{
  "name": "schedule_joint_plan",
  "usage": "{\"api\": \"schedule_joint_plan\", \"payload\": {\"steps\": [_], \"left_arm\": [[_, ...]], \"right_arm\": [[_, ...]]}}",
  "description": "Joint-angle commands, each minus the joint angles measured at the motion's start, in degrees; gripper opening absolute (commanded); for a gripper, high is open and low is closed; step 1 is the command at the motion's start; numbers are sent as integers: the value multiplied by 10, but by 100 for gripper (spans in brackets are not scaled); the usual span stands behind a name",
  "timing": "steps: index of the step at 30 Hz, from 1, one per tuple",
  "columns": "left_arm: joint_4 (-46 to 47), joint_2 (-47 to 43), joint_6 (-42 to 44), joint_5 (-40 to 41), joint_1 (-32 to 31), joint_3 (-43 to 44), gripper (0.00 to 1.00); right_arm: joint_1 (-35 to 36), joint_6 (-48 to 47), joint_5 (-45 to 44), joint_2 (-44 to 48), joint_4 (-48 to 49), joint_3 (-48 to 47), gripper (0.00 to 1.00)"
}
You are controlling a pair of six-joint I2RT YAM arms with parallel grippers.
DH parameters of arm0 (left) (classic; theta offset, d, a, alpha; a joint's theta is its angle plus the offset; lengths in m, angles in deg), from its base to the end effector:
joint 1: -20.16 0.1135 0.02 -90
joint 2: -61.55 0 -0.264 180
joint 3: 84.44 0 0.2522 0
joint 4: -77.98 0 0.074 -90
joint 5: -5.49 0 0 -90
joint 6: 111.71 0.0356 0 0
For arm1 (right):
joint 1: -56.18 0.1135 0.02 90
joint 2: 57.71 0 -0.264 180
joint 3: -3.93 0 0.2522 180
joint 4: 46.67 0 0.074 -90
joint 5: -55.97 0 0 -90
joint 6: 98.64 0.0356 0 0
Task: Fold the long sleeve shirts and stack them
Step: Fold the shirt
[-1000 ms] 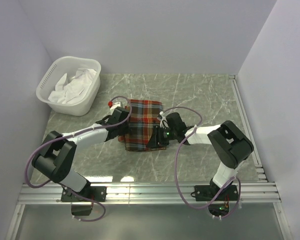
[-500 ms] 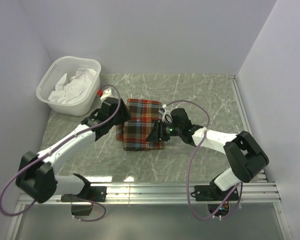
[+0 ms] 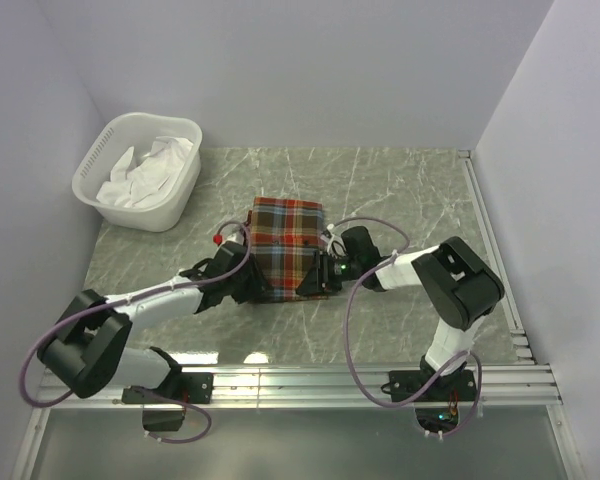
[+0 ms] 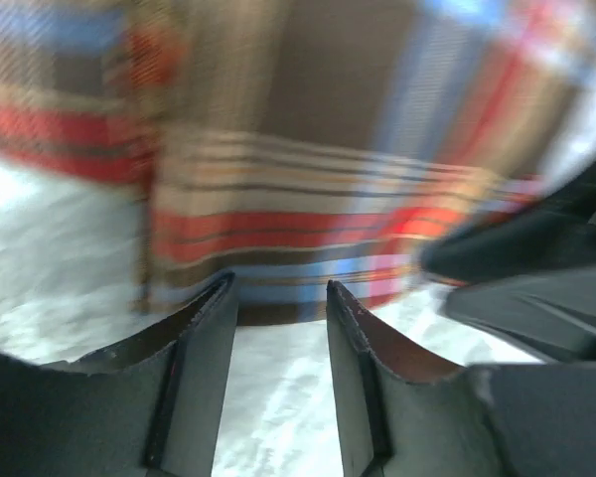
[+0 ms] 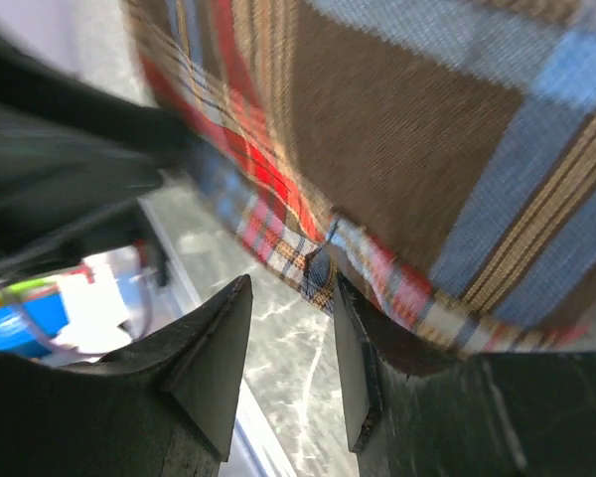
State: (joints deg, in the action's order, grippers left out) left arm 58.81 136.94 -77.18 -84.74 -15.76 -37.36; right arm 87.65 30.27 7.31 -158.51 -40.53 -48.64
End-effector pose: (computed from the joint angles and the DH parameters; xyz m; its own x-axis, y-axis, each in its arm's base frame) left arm 0.2020 -0.1465 0.1686 -0.8234 -0.4208 -0.3807 -0.1579 0.8144 -0.5585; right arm 0.2540 0.1831 0.1172 -0.9536 -0.0308 -0.2994 -0.2712 0.5190 0.8106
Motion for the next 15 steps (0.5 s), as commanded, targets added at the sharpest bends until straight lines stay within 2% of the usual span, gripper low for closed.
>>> {"api": "schedule_joint_plan", "payload": {"steps": [1, 4, 8, 11, 14, 15], "left_arm": [[65, 8, -57, -7, 13, -35, 46], [56, 5, -73, -1, 29, -63, 45], [17, -41, -66, 1, 43, -63, 46], [-21, -77, -33, 1, 44, -9, 58], [-40, -61, 1, 12, 49, 80, 69], [-37, -37, 11, 9, 55, 122, 70]], "right_arm": [[-12, 11, 18, -24, 42, 14, 47], [-25, 13, 16, -13, 46, 22, 45], [-27, -18, 5, 54, -24, 12, 45], [-30, -34, -8, 104, -66, -16, 46], [-33, -32, -14, 122, -81, -64, 46], [-35, -29, -16, 119, -77, -78, 46]]}}
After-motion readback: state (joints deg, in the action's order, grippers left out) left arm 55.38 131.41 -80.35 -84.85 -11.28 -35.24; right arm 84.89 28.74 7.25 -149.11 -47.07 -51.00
